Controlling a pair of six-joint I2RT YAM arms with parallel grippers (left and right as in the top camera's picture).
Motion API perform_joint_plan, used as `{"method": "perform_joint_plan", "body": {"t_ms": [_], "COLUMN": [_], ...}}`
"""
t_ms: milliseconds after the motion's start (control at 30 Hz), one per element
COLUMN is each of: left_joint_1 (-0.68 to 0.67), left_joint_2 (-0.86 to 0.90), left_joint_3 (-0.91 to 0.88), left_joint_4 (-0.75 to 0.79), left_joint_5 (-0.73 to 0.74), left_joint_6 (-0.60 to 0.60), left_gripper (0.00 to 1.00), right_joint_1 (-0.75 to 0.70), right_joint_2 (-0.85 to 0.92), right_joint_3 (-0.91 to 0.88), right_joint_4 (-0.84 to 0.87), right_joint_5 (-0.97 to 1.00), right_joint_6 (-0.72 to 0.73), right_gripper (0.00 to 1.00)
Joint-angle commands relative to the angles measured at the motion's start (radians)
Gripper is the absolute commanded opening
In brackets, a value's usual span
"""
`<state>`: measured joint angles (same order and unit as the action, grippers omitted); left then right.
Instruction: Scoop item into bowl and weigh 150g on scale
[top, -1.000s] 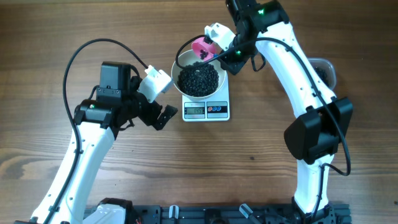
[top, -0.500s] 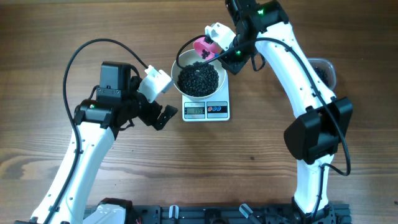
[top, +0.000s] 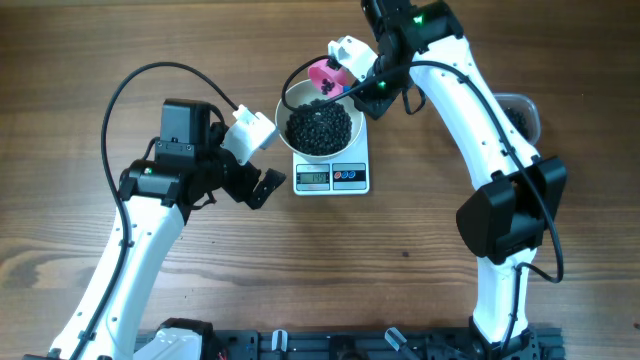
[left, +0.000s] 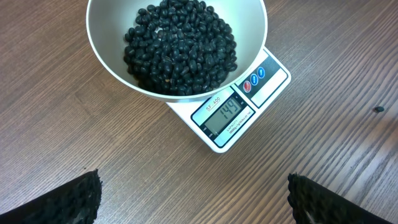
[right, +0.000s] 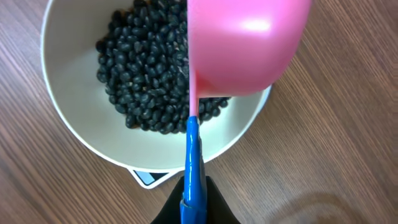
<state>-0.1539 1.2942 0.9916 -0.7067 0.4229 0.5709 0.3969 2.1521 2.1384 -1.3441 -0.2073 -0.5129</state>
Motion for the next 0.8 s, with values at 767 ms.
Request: {"method": "perform_joint_plan", "body": {"t_ms": [767], "left_joint_1": [0.005], "left_joint_2": [-0.003], "left_joint_3": [-0.006], "left_joint_4": [0.003], "left_joint_5": [0.006], "left_joint_6": [-0.003], "left_gripper": [1.00], "right_joint_1": [0.003], "right_joint_2": [-0.037], "right_joint_3": [0.031], "right_joint_4": [-0.010], "right_joint_5": [-0.108], "right_joint_6": [-0.011], "right_gripper": [0.04]}}
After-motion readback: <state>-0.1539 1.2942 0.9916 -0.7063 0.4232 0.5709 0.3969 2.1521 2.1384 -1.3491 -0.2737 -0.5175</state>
